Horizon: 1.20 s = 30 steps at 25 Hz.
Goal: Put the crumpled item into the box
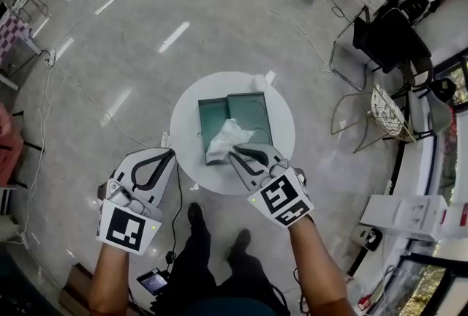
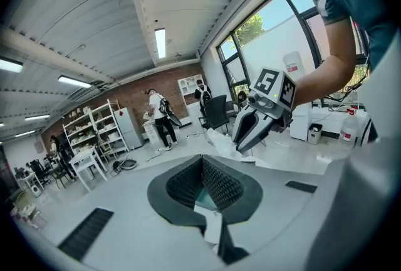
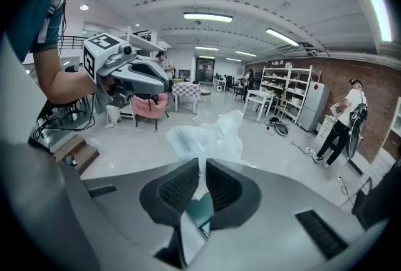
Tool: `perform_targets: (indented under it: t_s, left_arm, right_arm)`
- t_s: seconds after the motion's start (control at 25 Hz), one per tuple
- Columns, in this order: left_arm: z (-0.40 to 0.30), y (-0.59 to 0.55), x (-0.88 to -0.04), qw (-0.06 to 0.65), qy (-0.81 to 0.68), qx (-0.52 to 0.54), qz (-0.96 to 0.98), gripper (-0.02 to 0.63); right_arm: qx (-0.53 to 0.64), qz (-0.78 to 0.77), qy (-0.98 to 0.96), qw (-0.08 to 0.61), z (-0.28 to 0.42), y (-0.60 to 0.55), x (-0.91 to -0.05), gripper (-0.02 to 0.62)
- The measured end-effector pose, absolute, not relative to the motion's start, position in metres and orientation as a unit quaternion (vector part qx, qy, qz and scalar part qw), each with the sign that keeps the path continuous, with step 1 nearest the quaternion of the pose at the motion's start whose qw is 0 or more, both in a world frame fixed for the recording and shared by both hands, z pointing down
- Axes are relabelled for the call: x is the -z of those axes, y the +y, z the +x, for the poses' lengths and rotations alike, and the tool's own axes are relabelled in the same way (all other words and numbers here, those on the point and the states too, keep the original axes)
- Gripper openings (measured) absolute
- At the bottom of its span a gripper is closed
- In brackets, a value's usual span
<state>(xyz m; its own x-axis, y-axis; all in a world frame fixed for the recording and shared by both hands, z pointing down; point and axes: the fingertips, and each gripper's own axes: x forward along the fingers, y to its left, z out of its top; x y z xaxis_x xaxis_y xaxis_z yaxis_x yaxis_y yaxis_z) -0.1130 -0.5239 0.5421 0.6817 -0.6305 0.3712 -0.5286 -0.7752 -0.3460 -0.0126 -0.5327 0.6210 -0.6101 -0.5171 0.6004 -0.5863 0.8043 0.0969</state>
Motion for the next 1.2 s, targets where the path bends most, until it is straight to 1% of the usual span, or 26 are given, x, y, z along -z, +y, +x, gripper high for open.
perform_targets:
  t_s: [0.36,0.6,0.96,1.2]
  left_arm:
    - [-0.119,-0.559,-0.618,0.074,0.306,0.258,-0.913,0.018]
    - [-0.128,-0.569,-0.644,0.062,0.303,0.264,-0.914,0.018]
    - [-0.133,-0.574,-0.667,0.052,0.304,0.27,-0.912,0.018]
    - [-0.134,-0.572,-0.656,0.057,0.308,0.27,-0.911,0.018]
  right_arm:
    - [-0.101,0.292,-0.887,0.344,-0.018,-0.575,-0.73,0.058]
    - [-0.122,0.28,-0.877,0.371,-0.023,-0.584,-0.783,0.058]
    - [-0.136,0.276,-0.864,0.398,-0.019,-0.593,-0.83,0.058]
    - [-0.134,0.273,-0.863,0.403,-0.02,-0.59,-0.826,0.058]
